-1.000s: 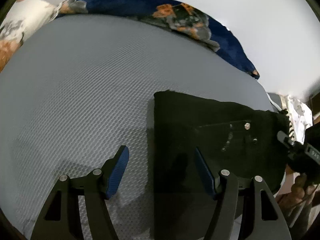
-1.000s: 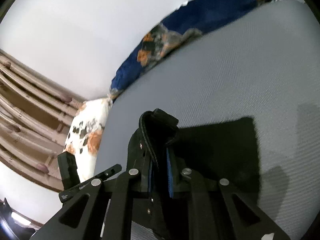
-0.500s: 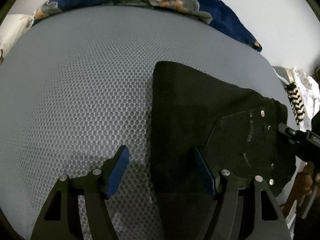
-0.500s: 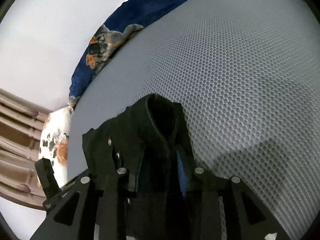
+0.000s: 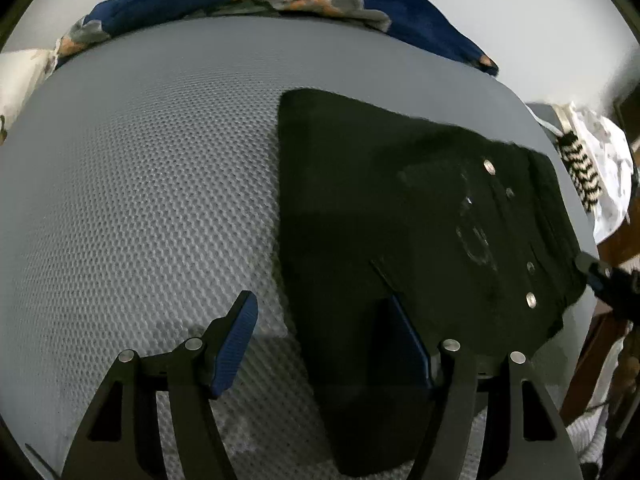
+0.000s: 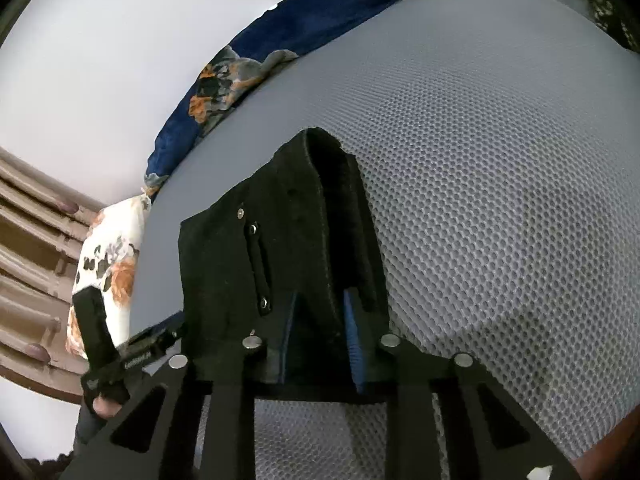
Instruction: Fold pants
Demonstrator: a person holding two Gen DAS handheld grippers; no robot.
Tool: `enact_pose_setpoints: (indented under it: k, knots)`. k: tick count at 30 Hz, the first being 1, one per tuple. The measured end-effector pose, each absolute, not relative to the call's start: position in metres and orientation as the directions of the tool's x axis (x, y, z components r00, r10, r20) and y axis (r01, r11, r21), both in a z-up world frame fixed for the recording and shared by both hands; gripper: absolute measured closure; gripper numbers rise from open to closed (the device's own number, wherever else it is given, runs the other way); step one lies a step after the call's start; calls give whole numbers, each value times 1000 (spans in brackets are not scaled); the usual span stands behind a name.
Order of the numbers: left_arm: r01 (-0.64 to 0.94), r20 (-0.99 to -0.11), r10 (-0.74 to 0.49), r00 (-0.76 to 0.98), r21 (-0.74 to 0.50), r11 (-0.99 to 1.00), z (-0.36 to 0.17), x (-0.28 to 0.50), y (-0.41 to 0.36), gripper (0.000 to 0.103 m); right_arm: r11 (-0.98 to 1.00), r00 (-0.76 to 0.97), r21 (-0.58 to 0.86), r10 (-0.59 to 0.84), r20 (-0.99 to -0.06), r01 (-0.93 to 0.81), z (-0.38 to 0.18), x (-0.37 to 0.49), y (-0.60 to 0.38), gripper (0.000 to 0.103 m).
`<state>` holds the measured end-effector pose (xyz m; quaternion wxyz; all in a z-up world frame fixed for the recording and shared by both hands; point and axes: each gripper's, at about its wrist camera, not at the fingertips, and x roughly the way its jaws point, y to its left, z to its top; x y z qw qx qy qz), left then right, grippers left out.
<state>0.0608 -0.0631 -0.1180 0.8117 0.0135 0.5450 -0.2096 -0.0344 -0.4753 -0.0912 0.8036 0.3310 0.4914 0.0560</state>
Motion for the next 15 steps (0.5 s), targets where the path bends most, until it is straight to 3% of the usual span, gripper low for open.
enact_pose_setpoints:
  k: [4, 9, 15]
  knots:
    - [375, -890, -326, 319, -197, 906, -118, 49, -67, 35, 785, 516, 575, 402, -757, 232, -90, -38, -473, 82]
    - [384, -890, -313, 332, -176, 907, -116, 47, -78, 35, 825, 525, 523, 353, -775, 217, -81, -45, -464, 93]
    - [399, -887, -305, 348, -154, 904, -113, 42, -82, 35, 840, 533, 494, 319, -784, 224, -72, -54, -457, 95]
